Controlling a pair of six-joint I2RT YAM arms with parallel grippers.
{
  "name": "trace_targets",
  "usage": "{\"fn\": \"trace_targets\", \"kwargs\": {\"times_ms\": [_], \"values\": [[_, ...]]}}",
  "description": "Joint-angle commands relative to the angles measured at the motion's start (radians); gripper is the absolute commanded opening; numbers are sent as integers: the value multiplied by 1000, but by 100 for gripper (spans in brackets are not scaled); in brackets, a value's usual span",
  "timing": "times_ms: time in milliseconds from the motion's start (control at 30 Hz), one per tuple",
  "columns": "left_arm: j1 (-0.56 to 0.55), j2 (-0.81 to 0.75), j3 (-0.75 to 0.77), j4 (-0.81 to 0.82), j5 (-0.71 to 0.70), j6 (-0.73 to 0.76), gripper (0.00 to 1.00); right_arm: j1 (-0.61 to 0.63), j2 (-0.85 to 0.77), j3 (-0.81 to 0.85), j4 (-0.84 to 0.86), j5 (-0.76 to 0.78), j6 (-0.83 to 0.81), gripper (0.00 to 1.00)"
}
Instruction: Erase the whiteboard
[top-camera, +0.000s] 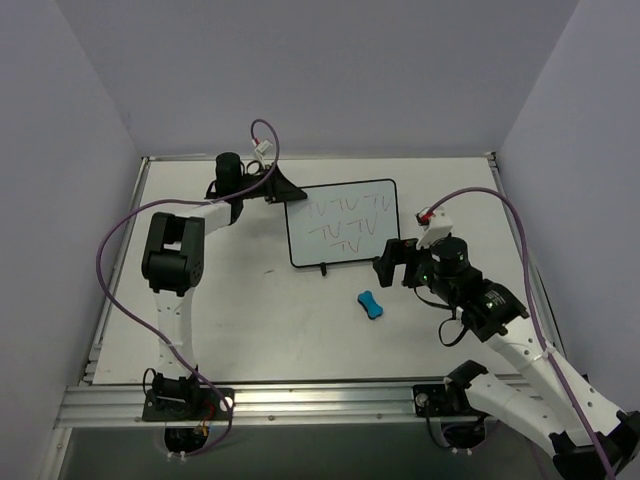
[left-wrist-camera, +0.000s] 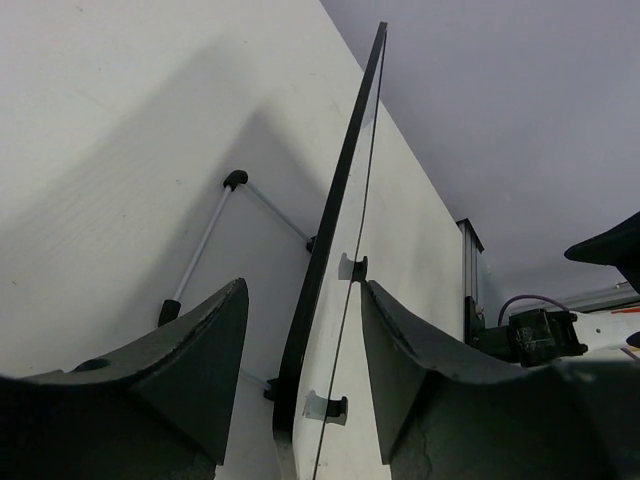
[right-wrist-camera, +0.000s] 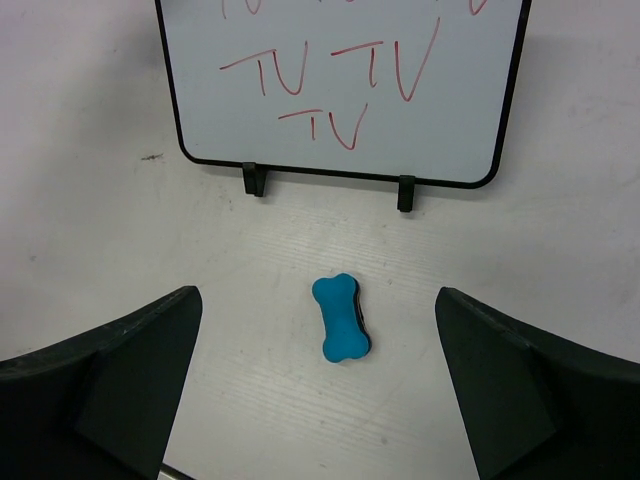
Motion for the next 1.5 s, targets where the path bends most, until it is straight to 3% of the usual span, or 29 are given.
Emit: {"fn": "trace_targets", "kwargs": {"times_ms": [0, 233, 433, 467, 500, 1000, 1267, 1467], "values": [[1, 17, 51, 125, 47, -39, 57, 7, -5, 39, -20, -22, -8, 99], [3, 31, 54, 197, 61, -86, 32, 9, -2, 33, -9, -31, -10, 99], [3, 50, 51, 269, 79, -137, 22, 9, -7, 28, -8, -35, -13, 99], [4, 51, 47, 289, 82, -148, 17, 9, -7, 30, -8, -40, -11, 99], [4, 53, 40, 324, 86, -158, 4, 10, -9, 28, -3, -43, -11, 99], [29, 33, 23, 785, 107, -467, 2, 10, -13, 2, 43, -63, -7, 98], [30, -88, 29, 626, 83, -370, 2, 9, -1, 13, 38, -9, 33, 100], [30, -318, -6, 248, -23, -113, 2, 9, 50, 22, 6, 35, 78, 100]]}}
